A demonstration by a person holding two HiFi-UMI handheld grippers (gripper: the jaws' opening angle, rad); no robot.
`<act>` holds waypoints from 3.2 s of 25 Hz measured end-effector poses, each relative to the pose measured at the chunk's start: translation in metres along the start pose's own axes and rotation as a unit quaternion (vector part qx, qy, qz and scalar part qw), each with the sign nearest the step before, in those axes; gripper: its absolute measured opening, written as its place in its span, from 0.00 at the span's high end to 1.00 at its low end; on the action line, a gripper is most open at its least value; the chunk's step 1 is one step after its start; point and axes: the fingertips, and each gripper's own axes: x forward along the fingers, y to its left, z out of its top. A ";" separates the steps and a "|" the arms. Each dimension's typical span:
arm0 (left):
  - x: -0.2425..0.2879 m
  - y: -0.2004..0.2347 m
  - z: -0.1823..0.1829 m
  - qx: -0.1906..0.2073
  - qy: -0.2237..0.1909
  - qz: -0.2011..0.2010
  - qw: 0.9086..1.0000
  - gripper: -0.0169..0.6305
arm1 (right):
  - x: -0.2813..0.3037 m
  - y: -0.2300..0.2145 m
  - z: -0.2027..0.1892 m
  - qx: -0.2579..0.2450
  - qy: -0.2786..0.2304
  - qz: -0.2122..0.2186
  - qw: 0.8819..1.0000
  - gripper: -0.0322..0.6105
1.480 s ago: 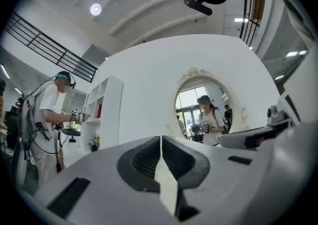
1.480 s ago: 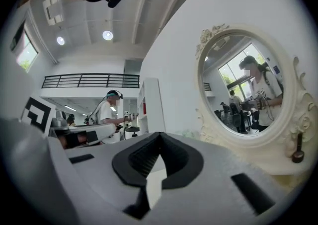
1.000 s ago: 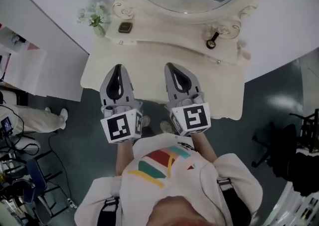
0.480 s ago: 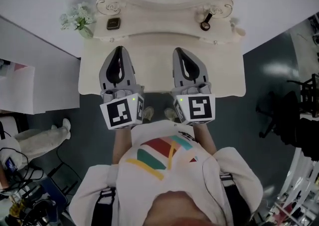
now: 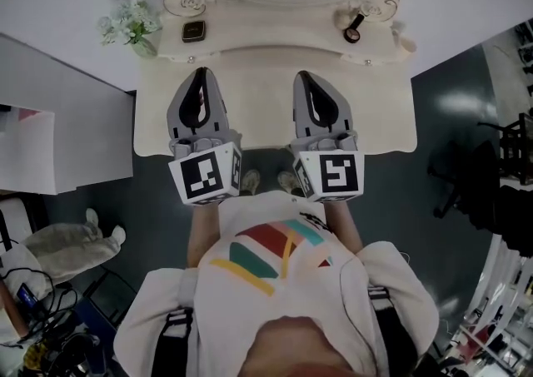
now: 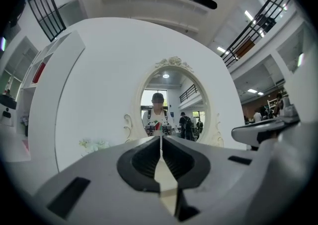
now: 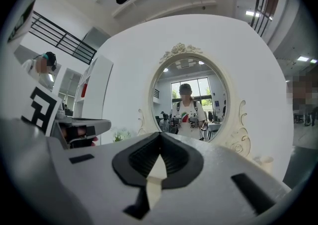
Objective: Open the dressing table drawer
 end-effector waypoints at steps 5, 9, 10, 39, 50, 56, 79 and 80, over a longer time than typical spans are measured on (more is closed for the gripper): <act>0.008 0.020 -0.012 0.003 -0.001 0.012 1.000 0.95 | 0.007 0.007 -0.007 0.001 0.010 0.004 1.000 0.95; 0.026 0.038 -0.046 0.011 0.034 0.017 0.999 0.95 | 0.010 0.009 -0.019 -0.002 0.028 0.012 1.000 0.95; 0.029 0.045 -0.057 0.014 0.045 0.021 0.999 0.95 | 0.011 0.010 -0.023 -0.001 0.033 0.013 0.999 0.95; 0.114 0.126 -0.307 -0.026 0.285 0.004 0.958 0.70 | 0.034 0.052 -0.124 0.016 0.164 0.049 0.985 0.95; 0.116 0.131 -0.328 -0.022 0.310 0.011 0.950 0.75 | 0.029 0.057 -0.135 0.017 0.178 0.044 0.983 0.95; 0.120 0.134 -0.336 -0.009 0.328 0.001 0.945 0.83 | 0.029 0.061 -0.141 0.011 0.187 0.047 0.981 0.95; 0.112 0.135 -0.336 0.019 0.328 0.000 0.945 0.84 | 0.018 0.066 -0.126 -0.009 0.175 0.054 0.983 0.95; 0.110 0.135 -0.337 0.016 0.330 0.001 0.944 0.84 | 0.018 0.067 -0.125 -0.009 0.174 0.055 0.983 0.95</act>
